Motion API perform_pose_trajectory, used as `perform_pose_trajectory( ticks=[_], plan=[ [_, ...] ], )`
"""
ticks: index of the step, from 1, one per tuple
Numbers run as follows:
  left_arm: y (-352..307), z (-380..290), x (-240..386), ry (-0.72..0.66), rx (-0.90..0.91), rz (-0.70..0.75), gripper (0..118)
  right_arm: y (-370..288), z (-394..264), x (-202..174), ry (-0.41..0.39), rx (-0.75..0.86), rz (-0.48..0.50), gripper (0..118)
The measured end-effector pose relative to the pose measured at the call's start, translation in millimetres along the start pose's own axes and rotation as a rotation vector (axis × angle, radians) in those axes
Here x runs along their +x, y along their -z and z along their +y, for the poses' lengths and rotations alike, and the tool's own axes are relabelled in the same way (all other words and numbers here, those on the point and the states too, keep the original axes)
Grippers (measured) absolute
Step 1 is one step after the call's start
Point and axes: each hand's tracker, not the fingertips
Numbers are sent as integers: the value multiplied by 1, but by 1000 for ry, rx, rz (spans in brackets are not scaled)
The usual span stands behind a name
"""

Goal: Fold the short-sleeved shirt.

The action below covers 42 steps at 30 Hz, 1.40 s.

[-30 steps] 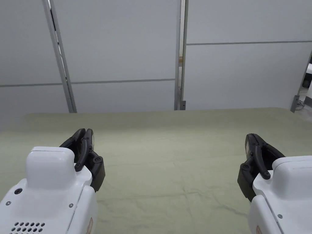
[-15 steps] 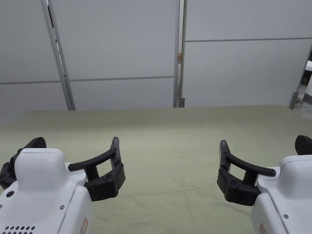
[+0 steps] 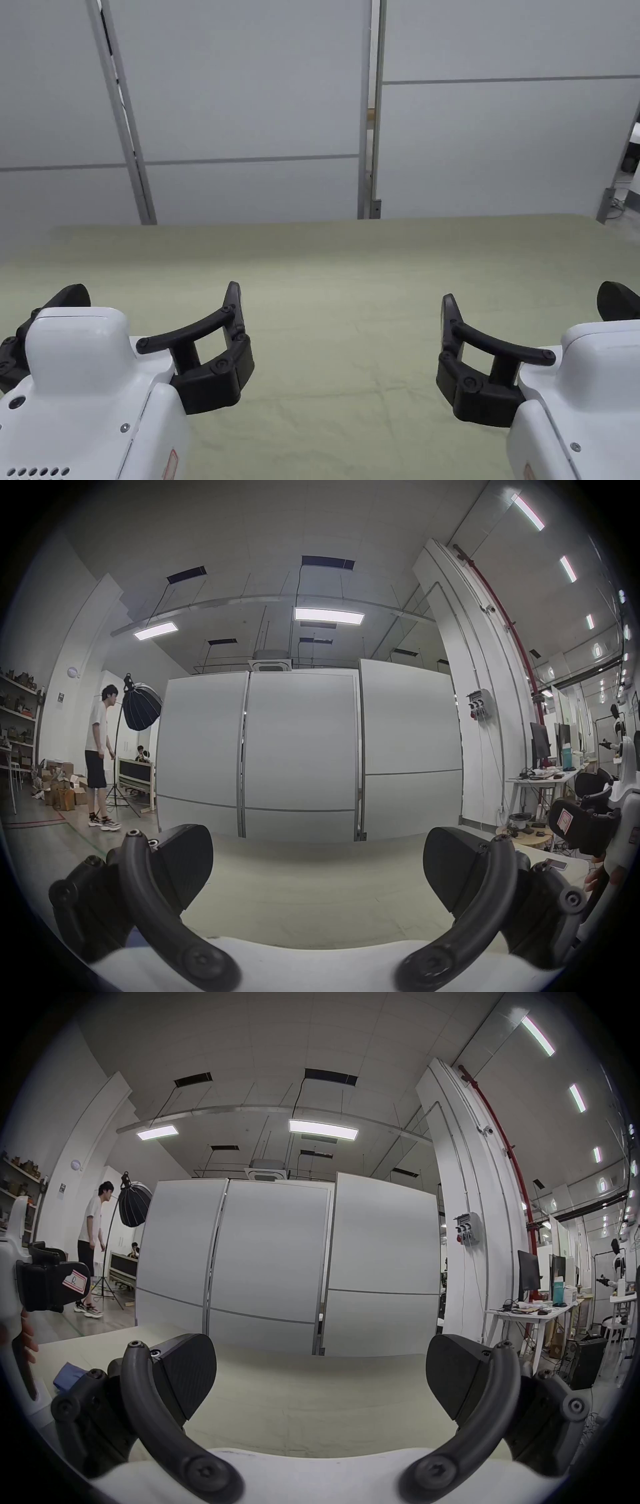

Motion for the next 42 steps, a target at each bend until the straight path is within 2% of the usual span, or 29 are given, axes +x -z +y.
perform_pose_trajectory(
  ticks=[29, 35, 42],
  plan=[
    [16, -30, -1, -10, -91, 14, 118, 21, -33, -7, 12, -80, 19, 118],
    [45, -63, 1, 7, -222, 22, 118, 45, -61, -16, 17, -174, 44, 118],
    [113, -138, 5, 14, -517, 26, 118, 110, -129, -35, 38, -420, 101, 118]
  ],
)
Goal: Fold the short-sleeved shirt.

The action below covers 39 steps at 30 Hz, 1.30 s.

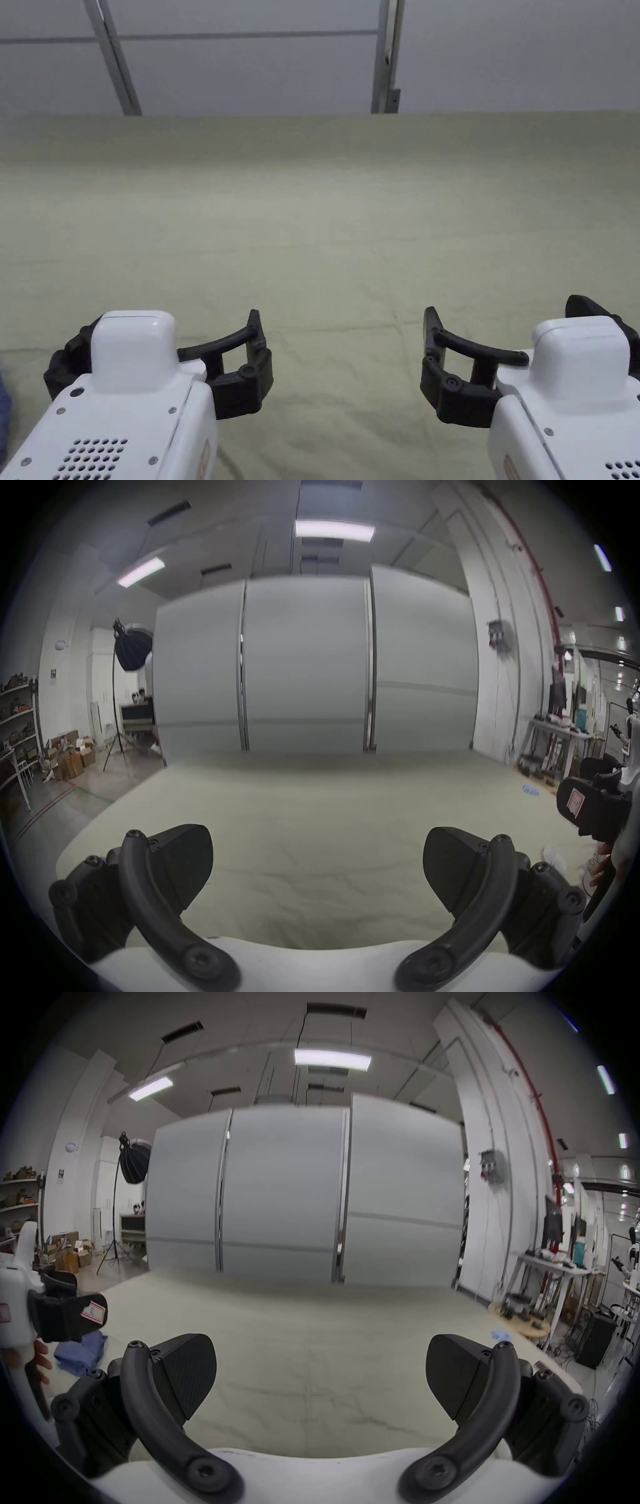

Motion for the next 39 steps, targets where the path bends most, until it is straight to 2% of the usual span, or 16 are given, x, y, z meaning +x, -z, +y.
perform_pose_trajectory(
  ticks=[5, 9, 12, 16, 18, 24, 28, 31, 39],
  plan=[
    [102, -44, 7, 11, -323, 3, 118, 95, -46, -6, 48, -295, 42, 118],
    [175, -90, 14, 39, -517, 29, 118, 165, -92, -8, 80, -495, 56, 118],
    [210, -121, 16, 9, -592, 26, 118, 204, -124, -12, 61, -583, 25, 118],
    [229, -147, 15, -26, -622, 36, 118, 233, -157, -17, 20, -640, -1, 118],
    [219, -146, 13, -50, -543, 33, 118, 236, -170, -20, 10, -666, -7, 118],
    [218, -148, 15, -34, -551, 40, 118, 235, -175, -10, 68, -664, 23, 118],
    [217, -149, 14, -35, -546, 40, 118, 233, -173, -18, 37, -671, 3, 118],
    [218, -150, 14, -35, -543, 40, 118, 234, -173, -14, 54, -672, 15, 118],
    [217, -150, 15, -34, -540, 42, 118, 231, -175, -18, 36, -659, 1, 118]
  ],
)
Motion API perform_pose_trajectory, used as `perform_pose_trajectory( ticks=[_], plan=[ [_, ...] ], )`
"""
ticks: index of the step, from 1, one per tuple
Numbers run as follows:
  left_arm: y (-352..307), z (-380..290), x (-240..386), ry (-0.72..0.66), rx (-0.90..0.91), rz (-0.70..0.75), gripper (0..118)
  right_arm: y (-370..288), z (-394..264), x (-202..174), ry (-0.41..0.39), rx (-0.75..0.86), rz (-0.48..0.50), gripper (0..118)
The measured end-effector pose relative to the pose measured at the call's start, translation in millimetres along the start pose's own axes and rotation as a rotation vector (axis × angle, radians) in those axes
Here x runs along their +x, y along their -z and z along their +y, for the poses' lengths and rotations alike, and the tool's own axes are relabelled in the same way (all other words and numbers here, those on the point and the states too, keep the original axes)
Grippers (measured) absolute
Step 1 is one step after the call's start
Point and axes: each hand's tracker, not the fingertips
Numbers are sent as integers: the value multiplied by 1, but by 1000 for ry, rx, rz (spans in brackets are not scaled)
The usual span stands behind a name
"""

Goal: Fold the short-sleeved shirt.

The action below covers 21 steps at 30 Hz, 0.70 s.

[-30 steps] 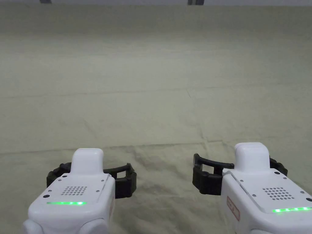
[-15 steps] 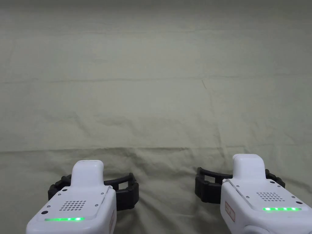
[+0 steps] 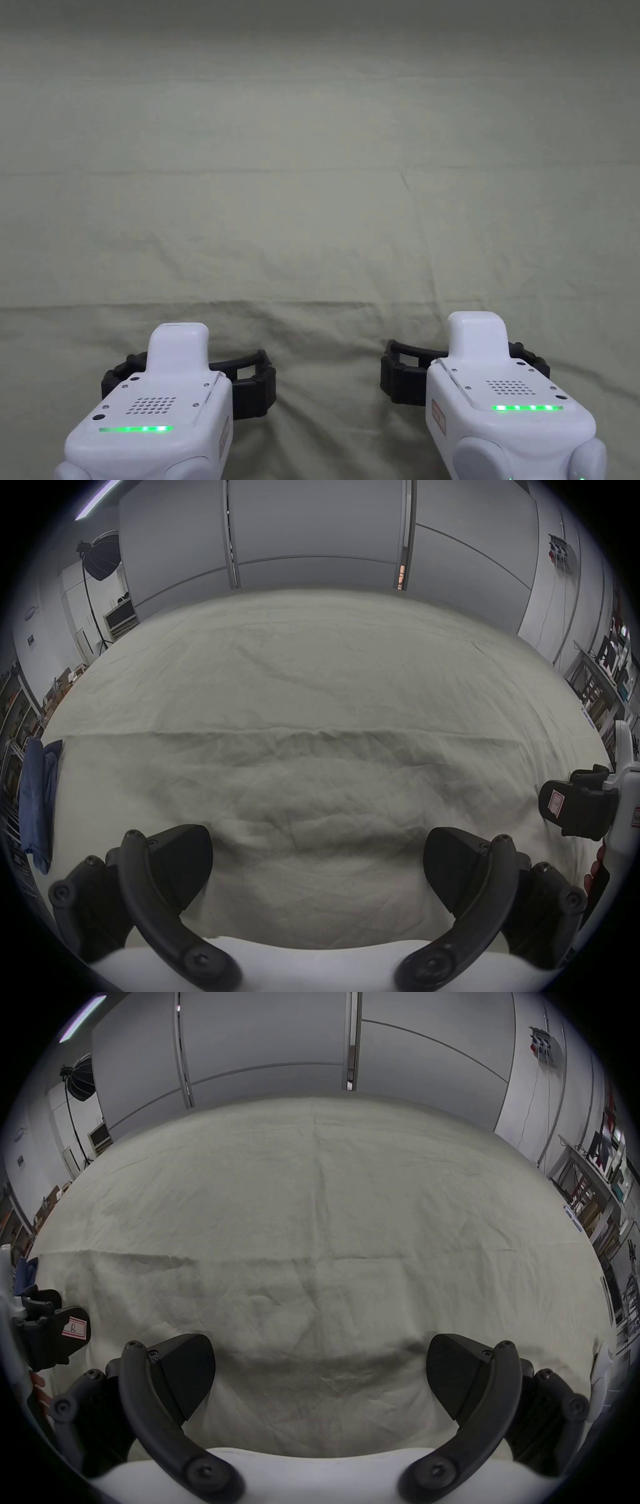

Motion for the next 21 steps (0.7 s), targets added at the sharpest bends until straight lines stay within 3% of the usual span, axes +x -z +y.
perform_pose_trajectory(
  ticks=[21],
  plan=[
    [1, -1, 0, -1, 4, 1, 118, 2, 2, 3, 5, -8, 4, 118]
  ],
)
